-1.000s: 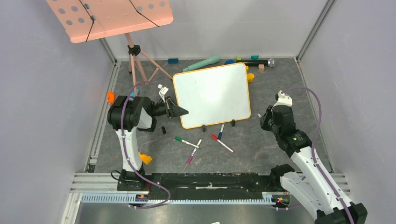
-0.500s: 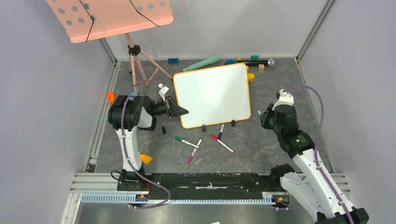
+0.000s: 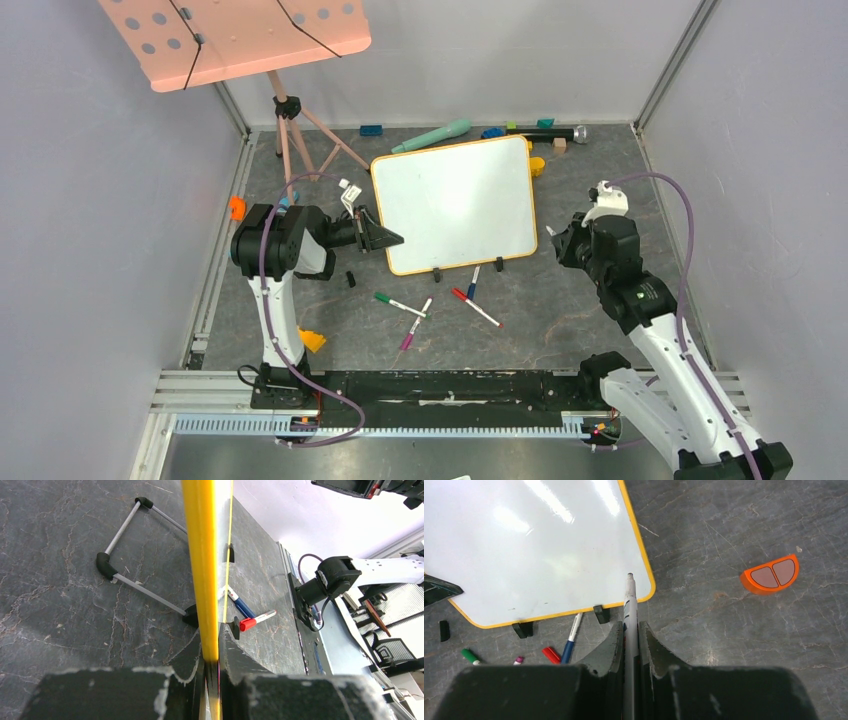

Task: Write a sentence on the whiteboard
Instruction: Hold the whiteboard on the whiteboard stand, then write a sentence on the whiteboard.

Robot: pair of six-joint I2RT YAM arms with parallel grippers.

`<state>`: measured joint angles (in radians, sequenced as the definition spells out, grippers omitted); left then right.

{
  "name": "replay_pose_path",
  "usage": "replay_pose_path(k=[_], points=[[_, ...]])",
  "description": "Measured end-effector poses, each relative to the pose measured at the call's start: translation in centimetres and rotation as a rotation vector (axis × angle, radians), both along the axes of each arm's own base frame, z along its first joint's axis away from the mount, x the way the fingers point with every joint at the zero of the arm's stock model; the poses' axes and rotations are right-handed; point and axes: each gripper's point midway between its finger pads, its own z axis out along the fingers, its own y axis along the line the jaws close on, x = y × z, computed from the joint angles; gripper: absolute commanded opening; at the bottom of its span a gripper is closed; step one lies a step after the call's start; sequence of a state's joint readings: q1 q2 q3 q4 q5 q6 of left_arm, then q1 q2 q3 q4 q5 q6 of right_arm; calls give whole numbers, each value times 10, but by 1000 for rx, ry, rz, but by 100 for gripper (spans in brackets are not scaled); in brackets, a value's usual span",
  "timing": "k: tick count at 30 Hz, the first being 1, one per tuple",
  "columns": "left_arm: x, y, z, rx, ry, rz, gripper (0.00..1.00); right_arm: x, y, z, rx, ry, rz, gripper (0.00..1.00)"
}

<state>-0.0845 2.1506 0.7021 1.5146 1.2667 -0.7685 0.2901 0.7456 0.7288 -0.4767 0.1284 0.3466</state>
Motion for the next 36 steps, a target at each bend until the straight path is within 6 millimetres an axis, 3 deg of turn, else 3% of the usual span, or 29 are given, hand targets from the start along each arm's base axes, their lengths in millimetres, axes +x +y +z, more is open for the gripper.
replay_pose_path(k=[18,23,30,36], points=[[0,0,0,0,-1,-1,2,15,24,17,93,-31,71,0],[0,0,0,0,-2,-1,2,9,46,20,158,-59,158,0],[0,0,0,0,-2,-2,2,-9,66,-5,198,-34,228,0],[0,0,0,1,-4,-4,2,-32,69,-47,189,25,258,0]])
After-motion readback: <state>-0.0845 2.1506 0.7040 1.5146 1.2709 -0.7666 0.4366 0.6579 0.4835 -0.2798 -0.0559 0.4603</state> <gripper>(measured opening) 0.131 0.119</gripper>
